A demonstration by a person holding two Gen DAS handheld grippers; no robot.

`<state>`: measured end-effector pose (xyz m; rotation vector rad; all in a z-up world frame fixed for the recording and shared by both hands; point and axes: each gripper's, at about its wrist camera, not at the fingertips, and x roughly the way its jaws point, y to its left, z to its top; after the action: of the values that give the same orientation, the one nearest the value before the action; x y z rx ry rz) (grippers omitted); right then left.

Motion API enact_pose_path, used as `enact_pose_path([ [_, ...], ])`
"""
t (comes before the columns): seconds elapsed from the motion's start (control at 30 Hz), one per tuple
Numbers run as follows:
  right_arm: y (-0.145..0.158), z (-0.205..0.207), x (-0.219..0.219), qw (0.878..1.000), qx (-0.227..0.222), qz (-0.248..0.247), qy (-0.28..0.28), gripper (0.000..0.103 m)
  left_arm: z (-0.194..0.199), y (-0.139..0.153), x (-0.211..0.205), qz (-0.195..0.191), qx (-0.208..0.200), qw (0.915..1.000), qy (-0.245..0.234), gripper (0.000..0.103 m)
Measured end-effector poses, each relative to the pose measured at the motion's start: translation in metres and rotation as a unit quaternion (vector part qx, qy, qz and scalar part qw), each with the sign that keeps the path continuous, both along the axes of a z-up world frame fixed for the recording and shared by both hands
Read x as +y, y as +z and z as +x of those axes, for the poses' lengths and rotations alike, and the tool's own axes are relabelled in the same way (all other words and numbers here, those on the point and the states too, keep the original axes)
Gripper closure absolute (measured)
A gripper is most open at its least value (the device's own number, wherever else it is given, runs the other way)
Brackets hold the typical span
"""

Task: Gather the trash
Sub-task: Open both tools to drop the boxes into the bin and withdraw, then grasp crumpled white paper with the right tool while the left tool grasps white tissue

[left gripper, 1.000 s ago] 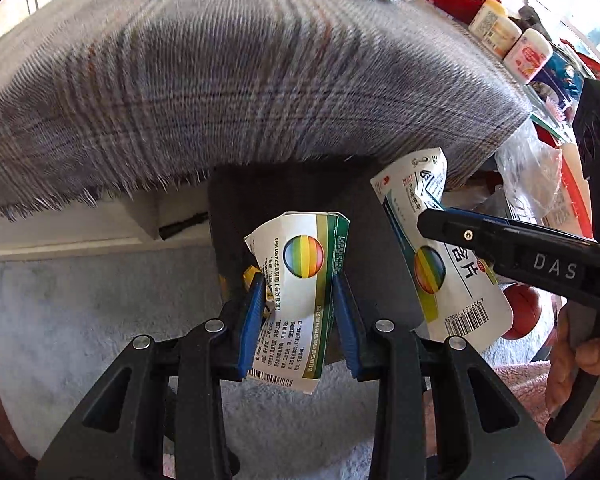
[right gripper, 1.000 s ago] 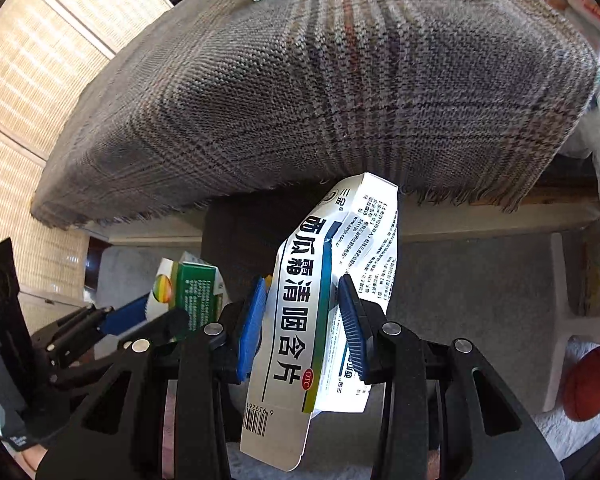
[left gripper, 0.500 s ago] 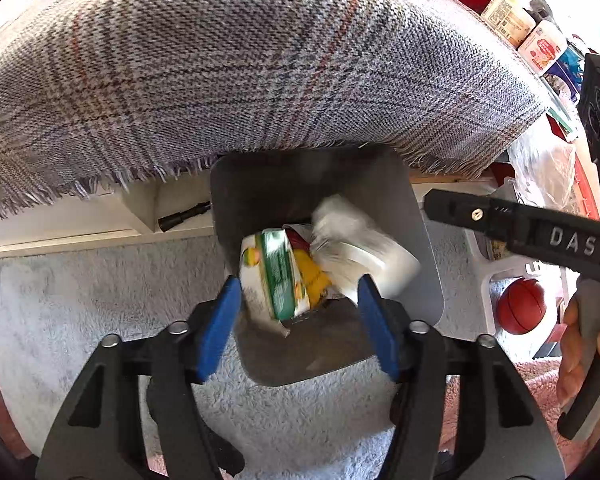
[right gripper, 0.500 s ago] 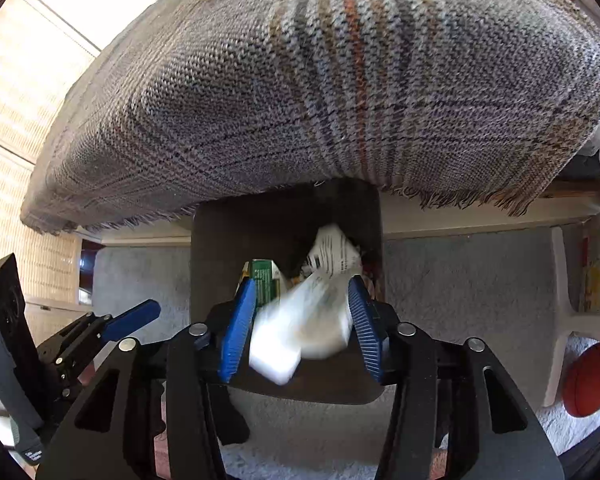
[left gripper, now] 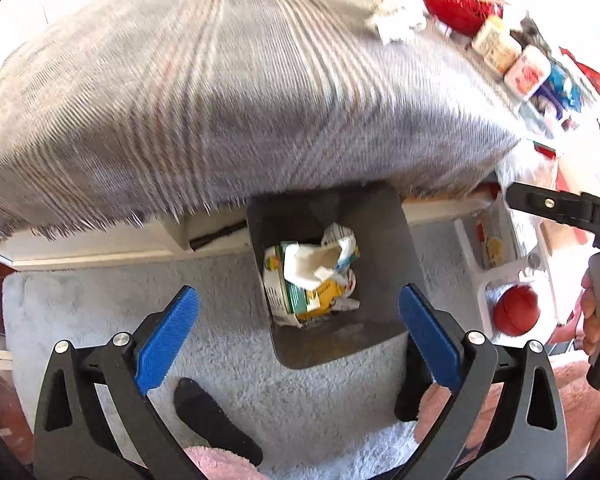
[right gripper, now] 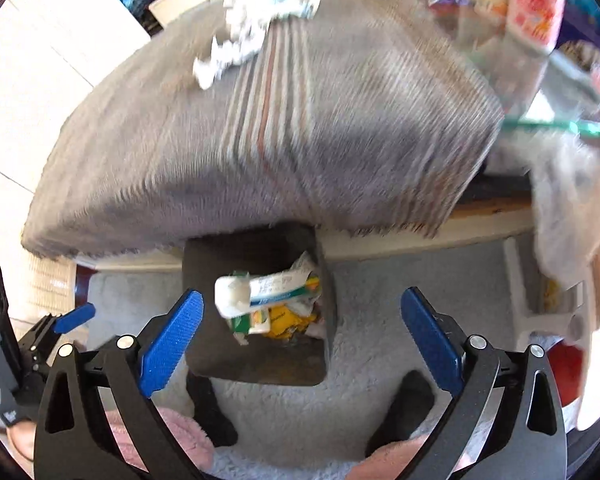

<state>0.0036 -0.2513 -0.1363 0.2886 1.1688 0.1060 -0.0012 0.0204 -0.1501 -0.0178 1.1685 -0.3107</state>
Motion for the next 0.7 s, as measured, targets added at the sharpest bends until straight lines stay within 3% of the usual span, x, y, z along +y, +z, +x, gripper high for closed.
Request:
enact_pose_path([
  [0.33,0.051,0.044,-0.015,0.999,-0.036,-0.015,-0.008,0.004,0.050,0.048,-0.017,0.016,-0.046,0.9988,-0.005,0.008],
  [0.7,0.088,0.117,-0.023,0.996,-0.086,-0.008,-0.028,0.004,0.119,0.056,-0.066,0.019,-0.083,0.9959,-0.031,0.008],
])
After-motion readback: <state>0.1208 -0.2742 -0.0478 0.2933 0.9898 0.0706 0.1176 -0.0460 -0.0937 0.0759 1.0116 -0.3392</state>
